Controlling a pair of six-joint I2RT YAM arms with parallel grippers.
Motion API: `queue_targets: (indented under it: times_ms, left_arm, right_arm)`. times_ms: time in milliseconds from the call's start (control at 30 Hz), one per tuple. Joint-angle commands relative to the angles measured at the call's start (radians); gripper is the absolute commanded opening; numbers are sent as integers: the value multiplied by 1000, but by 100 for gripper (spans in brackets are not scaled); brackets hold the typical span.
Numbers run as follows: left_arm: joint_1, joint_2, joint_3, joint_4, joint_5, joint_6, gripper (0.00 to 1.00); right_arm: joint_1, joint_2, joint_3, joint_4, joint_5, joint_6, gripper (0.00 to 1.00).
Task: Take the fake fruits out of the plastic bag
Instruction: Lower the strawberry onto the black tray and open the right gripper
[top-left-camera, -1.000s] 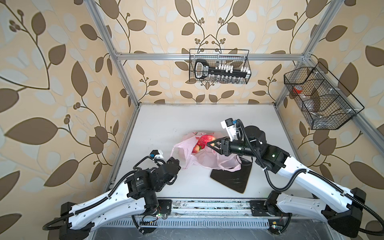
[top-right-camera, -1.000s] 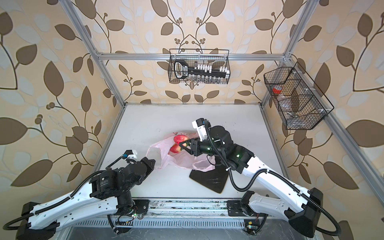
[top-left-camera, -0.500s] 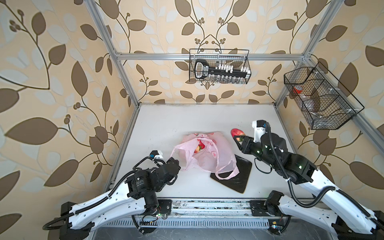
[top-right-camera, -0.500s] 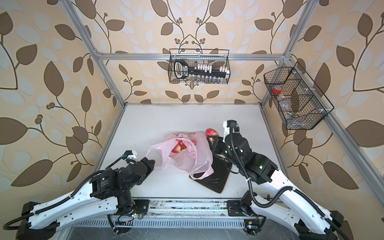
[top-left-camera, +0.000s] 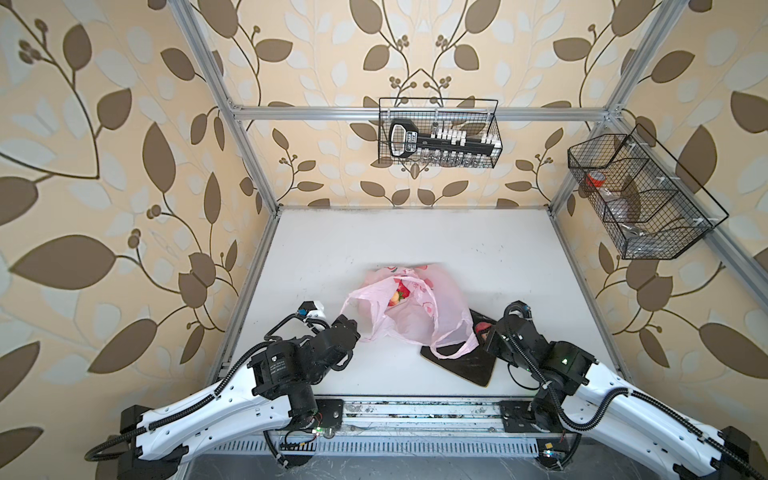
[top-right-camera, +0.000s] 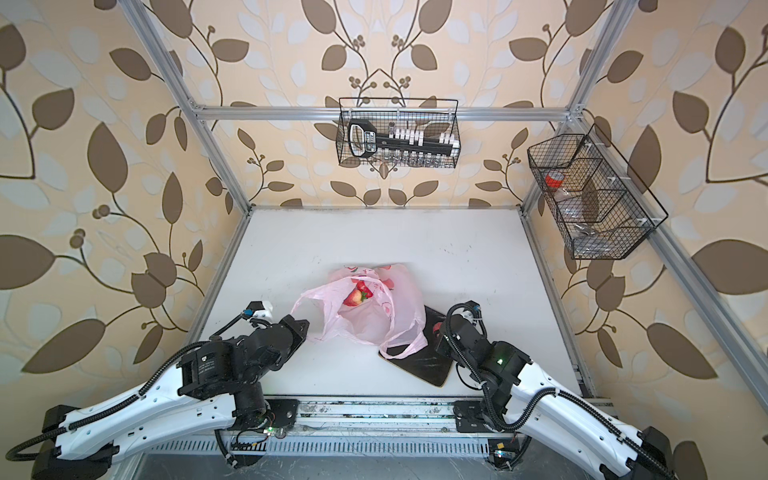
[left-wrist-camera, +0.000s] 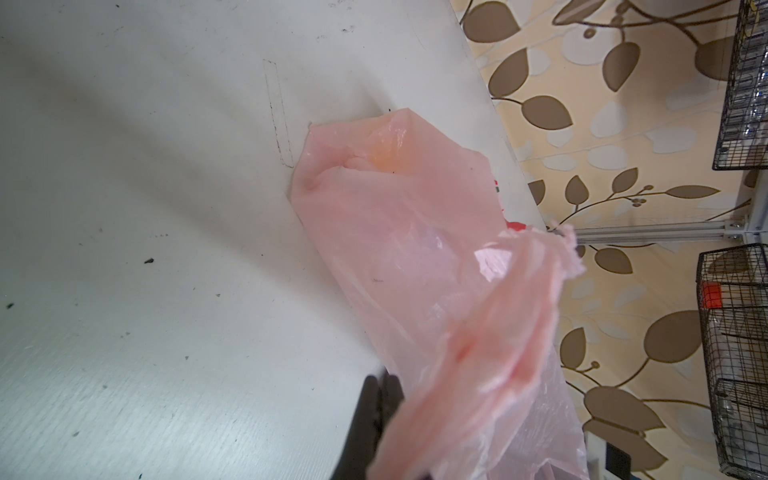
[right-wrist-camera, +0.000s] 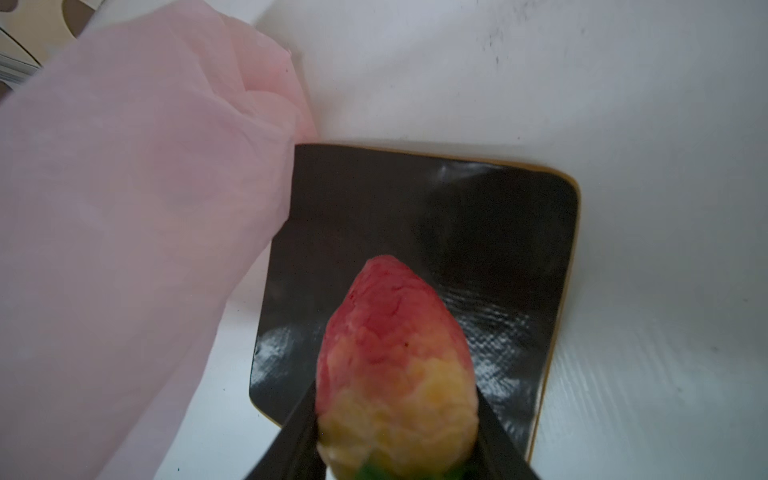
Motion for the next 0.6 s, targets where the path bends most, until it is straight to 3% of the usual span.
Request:
queue_targets:
  times_ms: [0, 200, 333, 567]
  left_arm:
    - [5, -18, -4, -18, -22, 11, 0]
    - [5, -28, -7, -22, -8, 13, 0]
    - [5, -32, -5, -27, -10, 16, 0]
    - [5, -25, -5, -14, -6, 19, 0]
  right_arm:
    - [-3, 6, -58, 150, -58, 41, 33]
    - [-2, 59, -127, 223, -86, 56, 41]
    - [-2, 67, -141, 191, -64, 95, 61]
    - [-2, 33, -69, 35, 27, 128, 87]
